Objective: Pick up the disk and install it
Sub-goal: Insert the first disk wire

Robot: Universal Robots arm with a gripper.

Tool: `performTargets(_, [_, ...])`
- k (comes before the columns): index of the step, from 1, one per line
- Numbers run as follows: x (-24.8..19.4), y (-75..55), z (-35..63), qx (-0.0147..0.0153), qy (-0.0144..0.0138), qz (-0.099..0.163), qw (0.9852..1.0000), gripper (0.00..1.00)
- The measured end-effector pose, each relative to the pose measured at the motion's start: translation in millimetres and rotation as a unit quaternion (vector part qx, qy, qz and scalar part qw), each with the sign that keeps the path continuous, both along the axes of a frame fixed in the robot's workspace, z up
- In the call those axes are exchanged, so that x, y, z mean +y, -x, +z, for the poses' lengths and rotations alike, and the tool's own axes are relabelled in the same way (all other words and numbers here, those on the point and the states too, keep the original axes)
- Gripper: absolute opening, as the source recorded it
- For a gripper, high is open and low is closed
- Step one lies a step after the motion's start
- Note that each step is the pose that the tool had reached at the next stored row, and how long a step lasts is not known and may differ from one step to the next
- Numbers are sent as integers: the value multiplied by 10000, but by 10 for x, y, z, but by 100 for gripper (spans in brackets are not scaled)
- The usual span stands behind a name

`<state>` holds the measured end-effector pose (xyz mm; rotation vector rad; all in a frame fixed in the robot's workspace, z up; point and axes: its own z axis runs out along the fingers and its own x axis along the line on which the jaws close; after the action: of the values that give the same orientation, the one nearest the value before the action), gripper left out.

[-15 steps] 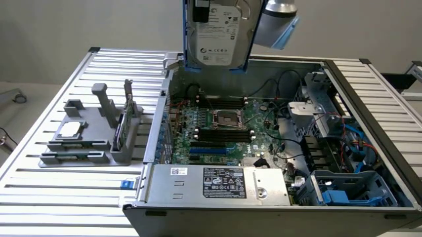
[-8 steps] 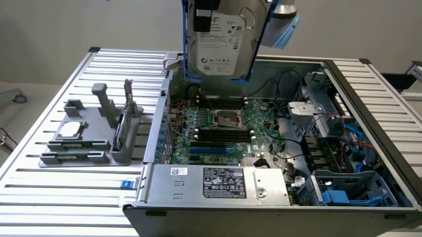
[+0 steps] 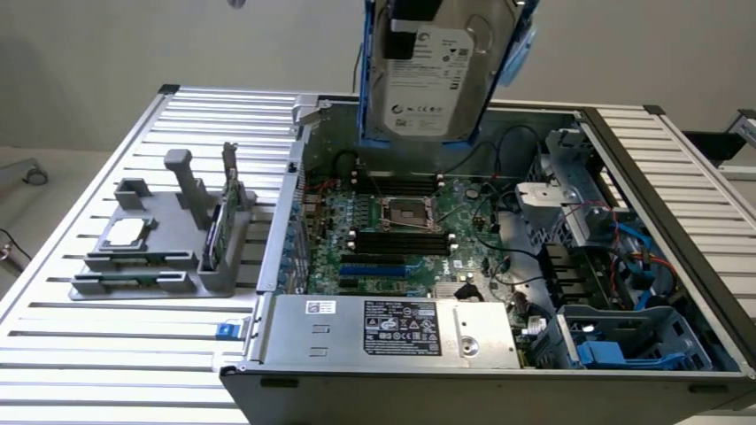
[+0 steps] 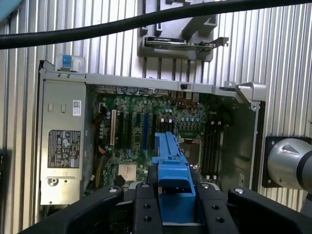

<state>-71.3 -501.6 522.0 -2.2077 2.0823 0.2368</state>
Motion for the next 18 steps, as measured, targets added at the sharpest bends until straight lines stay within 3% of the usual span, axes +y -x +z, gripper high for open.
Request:
performTargets(4, [-1, -184, -13, -35, 0, 0, 10000, 32])
performTargets(18, [-25, -845, -177, -91, 2, 0, 10000, 32])
